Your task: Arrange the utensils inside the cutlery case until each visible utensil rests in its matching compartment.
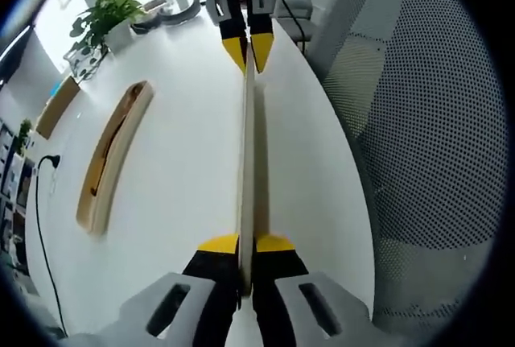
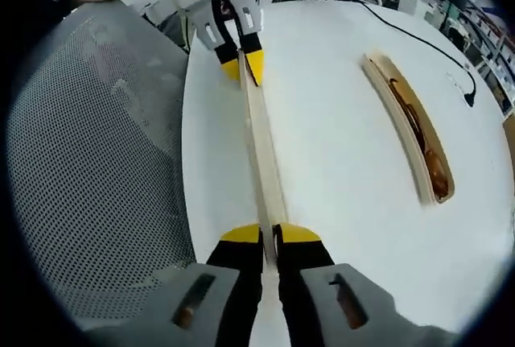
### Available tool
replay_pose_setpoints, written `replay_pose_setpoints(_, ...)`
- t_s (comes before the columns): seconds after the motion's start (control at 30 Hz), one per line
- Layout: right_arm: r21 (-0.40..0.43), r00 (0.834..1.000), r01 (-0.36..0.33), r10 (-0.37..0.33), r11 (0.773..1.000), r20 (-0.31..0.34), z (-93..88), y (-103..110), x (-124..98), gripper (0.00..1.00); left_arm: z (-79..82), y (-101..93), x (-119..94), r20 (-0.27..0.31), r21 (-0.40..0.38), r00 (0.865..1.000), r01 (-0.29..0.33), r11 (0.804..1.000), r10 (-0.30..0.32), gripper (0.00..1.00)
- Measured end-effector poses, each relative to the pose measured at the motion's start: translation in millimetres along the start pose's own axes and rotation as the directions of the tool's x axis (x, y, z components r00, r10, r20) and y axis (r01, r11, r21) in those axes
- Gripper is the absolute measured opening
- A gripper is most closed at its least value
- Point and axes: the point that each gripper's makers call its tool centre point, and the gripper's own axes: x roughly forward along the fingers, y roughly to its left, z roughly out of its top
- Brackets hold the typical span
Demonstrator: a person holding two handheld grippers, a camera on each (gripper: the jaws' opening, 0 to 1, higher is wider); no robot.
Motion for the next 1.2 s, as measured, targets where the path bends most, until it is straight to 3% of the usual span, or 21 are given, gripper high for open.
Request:
replay_pose_setpoints(0.27, 0.008, 0.999, -0.036, 0.036, 0.999, 0.004, 1.1, 6.9, 0.8, 0.02, -1.6, -3.0, -1.5, 0.006, 0.012, 1.000, 0.015, 1.000, -0.015, 0.04)
replay_pose_setpoints(0.37, 0.046, 0.998, -0.054, 0.054, 0.997, 0.018, 1.0, 8.5, 1.0, 0.02, -1.4, -2.5, -1.4, 0.006, 0.020, 1.000, 0.017, 1.000, -0.017, 0.04)
replay_pose_setpoints(0.43, 0.069, 0.998, -0.065, 0.063, 0.996, 0.025, 1.1, 9.2, 0.6, 0.02, -1.5, 1.5, -2.1, 0.000, 0.067, 1.000, -0.013, 0.998, 0.013, 0.05)
replay_pose_setpoints(0.5, 0.094, 0.996, -0.084, 0.081, 0.992, 0.028, 0.9, 12.3, 0.1, 0.02, -11.0, 3.7, -0.4, -0.063, 0.083, 0.998, -0.018, 0.996, 0.023, 0.07)
replay_pose_setpoints(0.73, 0.161, 0.992, -0.118, 0.111, 0.980, 0.053, -0.2, 12.6, -2.3, 0.02, -8.7, 19.4, -4.5, -0.027, 0.109, 0.994, -0.102, 0.989, 0.106, 0.15)
replay_pose_setpoints(0.83, 0.178, 0.990, -0.132, 0.123, 0.975, 0.062, -0.4, 12.5, -2.9, 0.01, -7.0, 27.3, -7.2, -0.014, 0.075, 0.989, -0.145, 0.987, 0.146, 0.18)
replay_pose_setpoints(0.9, 0.188, 0.991, -0.130, 0.121, 0.973, 0.062, -1.0, 11.5, -2.8, 0.01, -8.2, 35.2, -10.3, -0.020, 0.119, 0.981, -0.189, 0.975, 0.193, 0.20)
replay_pose_setpoints(1.03, 0.209, 0.989, -0.144, 0.132, 0.967, 0.070, -1.4, 11.3, -3.0, 0.01, -4.3, 41.7, -13.5, 0.000, 0.126, 0.973, -0.228, 0.965, 0.230, 0.23)
replay_pose_setpoints(1.1, 0.246, 0.983, -0.178, 0.160, 0.953, 0.091, -0.9, 15.6, -2.3, 0.00, -2.5, 47.6, -16.7, 0.007, 0.150, 0.964, -0.262, 0.953, 0.264, 0.25)
replay_pose_setpoints(1.2, 0.274, 0.977, -0.206, 0.181, 0.940, 0.113, -0.9, 19.6, -1.9, 0.00, -2.3, 48.0, -17.4, 0.012, 0.149, 0.964, -0.264, 0.953, 0.265, 0.26)
